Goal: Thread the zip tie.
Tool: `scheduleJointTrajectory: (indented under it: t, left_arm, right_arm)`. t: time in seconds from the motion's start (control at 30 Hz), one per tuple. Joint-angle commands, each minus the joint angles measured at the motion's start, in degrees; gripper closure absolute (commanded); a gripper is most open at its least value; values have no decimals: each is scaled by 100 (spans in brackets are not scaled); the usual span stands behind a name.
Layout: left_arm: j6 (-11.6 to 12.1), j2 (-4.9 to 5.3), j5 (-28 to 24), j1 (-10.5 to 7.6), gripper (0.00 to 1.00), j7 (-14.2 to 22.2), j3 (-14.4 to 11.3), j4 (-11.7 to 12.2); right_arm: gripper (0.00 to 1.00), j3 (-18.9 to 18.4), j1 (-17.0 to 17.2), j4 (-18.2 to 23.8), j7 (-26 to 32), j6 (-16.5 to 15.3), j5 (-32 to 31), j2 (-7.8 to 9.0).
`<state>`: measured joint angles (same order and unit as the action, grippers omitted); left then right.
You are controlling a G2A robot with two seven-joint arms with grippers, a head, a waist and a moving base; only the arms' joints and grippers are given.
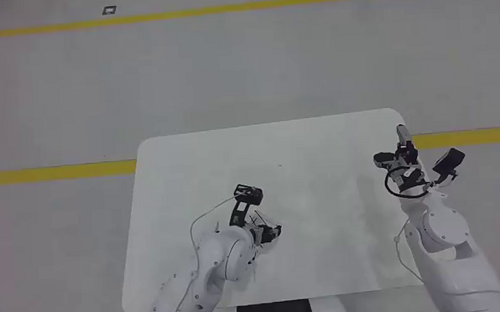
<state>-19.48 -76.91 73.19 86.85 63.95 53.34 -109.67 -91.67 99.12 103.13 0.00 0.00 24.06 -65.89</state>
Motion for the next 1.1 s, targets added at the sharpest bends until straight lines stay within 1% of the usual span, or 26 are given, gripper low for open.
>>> scheduleJointTrajectory:
  t: [0.0, 0.03, 0.37, 0.47, 0.57, 0.7, 0.8, 0.83, 0.93, 0.97, 1.03, 1.07]
  left_arm:
    - [0, -52, 92, 27, 0, 51, 10, -35]
    - [0, -66, 271, 17, 0, 78, -48, -56]
    - [0, -66, 271, 17, 0, 78, -48, -56]
    - [0, -79, 346, 92, 0, -166, -163, -27]
    - [0, -143, 422, 170, 0, -149, -125, -23]
    - [0, -302, 583, 248, 0, 17, -98, -40]
    - [0, -461, 690, 332, 0, 131, -11, -48]
    - [0, -533, 730, 373, 0, 177, 46, -50]
    - [0, -704, 772, 463, 0, 234, 186, -36]
    - [0, -786, 811, 525, 0, 220, 262, -34]
    - [0, -902, 898, 587, 0, 244, 310, -14]
    - [0, -902, 898, 587, 0, 244, 310, -14]
  right_arm:
    - [0, 0, 0, 0, 0, 0, 0, 0]
    - [0, 0, 0, 0, 0, 0, 0, 0]
    - [0, 0, 0, 0, 0, 0, 0, 0]
    - [0, 0, 0, 0, 0, 0, 0, 0]
    - [0, 0, 0, 0, 0, 0, 0, 0]
    - [0, 0, 0, 0, 0, 0, 0, 0]
    - [0, 0, 0, 0, 0, 0, 0, 0]
    - [0, 0, 0, 0, 0, 0, 0, 0]
    - [0, 0, 0, 0, 0, 0, 0, 0]
    - [0, 0, 0, 0, 0, 0, 0, 0]
    - [0, 0, 0, 0, 0, 0, 0, 0]
    - [0, 0, 0, 0, 0, 0, 0, 0]
